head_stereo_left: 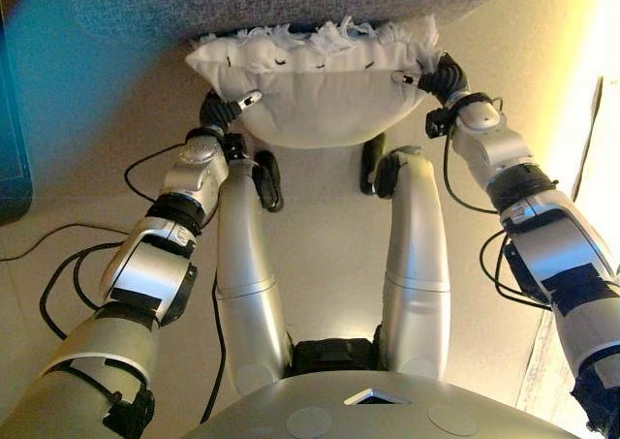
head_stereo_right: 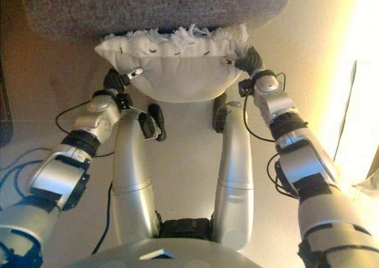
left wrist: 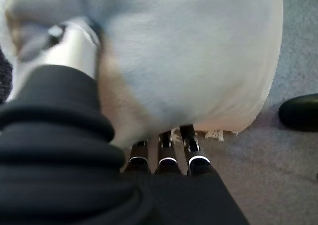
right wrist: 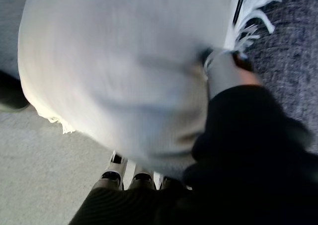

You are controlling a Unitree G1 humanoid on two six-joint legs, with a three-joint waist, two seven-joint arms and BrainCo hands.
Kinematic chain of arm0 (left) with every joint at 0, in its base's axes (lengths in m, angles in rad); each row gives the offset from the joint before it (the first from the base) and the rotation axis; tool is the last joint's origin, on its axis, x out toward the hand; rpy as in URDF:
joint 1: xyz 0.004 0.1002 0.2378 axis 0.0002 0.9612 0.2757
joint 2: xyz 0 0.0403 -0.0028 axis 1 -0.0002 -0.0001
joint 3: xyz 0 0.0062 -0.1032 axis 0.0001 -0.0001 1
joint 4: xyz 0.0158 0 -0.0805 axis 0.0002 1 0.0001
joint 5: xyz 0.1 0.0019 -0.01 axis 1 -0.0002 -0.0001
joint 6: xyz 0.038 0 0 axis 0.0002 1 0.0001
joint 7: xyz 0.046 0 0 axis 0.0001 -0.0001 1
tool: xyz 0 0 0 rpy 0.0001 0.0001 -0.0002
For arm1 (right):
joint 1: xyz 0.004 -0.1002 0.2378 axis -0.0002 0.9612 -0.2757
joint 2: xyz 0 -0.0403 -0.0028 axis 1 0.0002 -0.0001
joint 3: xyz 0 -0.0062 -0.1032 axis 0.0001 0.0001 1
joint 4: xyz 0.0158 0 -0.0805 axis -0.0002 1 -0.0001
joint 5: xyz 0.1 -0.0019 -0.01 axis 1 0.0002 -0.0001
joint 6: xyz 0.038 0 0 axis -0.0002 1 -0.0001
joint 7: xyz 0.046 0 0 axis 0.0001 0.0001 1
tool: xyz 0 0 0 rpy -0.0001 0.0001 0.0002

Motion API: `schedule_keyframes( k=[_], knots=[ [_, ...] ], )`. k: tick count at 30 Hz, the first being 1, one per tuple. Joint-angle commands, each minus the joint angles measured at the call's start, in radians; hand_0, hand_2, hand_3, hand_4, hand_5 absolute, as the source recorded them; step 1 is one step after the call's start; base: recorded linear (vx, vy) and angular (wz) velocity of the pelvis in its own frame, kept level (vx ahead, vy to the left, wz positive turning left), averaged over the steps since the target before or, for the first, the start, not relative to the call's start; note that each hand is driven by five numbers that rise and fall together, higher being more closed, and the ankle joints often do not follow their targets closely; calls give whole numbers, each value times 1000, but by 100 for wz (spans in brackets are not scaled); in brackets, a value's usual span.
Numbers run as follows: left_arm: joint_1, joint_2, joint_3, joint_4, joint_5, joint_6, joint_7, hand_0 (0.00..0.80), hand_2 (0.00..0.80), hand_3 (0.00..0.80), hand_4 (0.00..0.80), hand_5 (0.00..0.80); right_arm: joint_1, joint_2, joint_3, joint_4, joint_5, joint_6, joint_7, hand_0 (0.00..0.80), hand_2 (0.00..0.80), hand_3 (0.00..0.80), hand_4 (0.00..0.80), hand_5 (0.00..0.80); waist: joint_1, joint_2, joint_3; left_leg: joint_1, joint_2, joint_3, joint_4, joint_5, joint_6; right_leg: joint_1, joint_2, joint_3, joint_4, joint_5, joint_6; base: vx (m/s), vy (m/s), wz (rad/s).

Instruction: Pick up the cushion and take it to the sofa

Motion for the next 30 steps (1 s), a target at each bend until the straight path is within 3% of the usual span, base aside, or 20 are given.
schedule_keyframes(
  k=[1, 10, 16, 19, 22, 23, 25, 30],
  knots=[
    [-56, -56, -15, -122, -14, -54, -68, 800, 800, 800, 800, 800, -8, 80, 24, -96, 1, -35, 49, 800, 800, 800, 800, 800, 9, 21, -9, 27, 11, 86, -34, 58, 34, 105, -27, -4, -21, 20, -8, 36, -3, 1],
    [46, -67, -1, -136, 28, -71, -80, 800, 800, 800, 800, 800, 116, 107, -13, -142, 27, -30, -16, 800, 800, 800, 800, 800, 8, 15, -9, 62, 20, 86, -35, 87, 24, 137, -31, 9, -23, 52, -5, 70, -23, 0],
    [177, -63, 32, -201, 51, -159, -91, 800, 800, 800, 800, 800, 261, 117, -65, -255, 35, -117, -95, 800, 800, 800, 800, 800, -2, 3, -9, 175, 14, 72, -140, 133, -8, 245, -16, 12, -135, 111, 19, 50, -33, -1],
    [193, -69, 67, -256, 82, -236, -79, 800, 800, 800, 800, 800, 272, 119, -118, -306, 40, -195, -115, 800, 800, 800, 800, 800, 0, -1, -13, 341, 14, 80, -410, 173, -19, 399, 5, -8, -364, 154, 54, -125, -14, -19],
    [216, -67, 85, -293, 75, -272, -61, 800, 800, 800, 800, 800, 308, 120, -155, -350, 95, -257, -134, 800, 800, 800, 800, 800, -2, -10, -48, 475, 3, 93, -613, 219, -25, 527, 12, -22, -551, 177, 66, -17, -32, 9],
    [253, -70, 100, -330, 77, -284, -46, 800, 800, 800, 800, 800, 362, 132, -187, -394, 114, -289, -145, 800, 800, 800, 800, 800, -4, -16, -74, 541, -11, 99, -730, 273, -19, 592, 14, -33, -669, 217, 65, 25, -39, 14],
    [334, -85, 122, -396, 47, -307, -43, 800, 800, 800, 800, 800, 471, 159, -226, -449, 96, -346, -127, 800, 800, 800, 800, 800, -3, -23, -108, 635, -34, 97, -837, 298, -19, 689, 18, -43, -784, 231, 71, 137, -64, -29],
    [506, -105, 161, -555, 101, -289, -46, 800, 800, 800, 800, 800, 659, 198, -282, -596, 67, -346, -82, 800, 800, 800, 800, 800, 3, -38, -181, 834, -55, 98, -1021, 333, -7, 896, 21, -63, -981, 247, 69, 158, -83, -20]
  ],
)
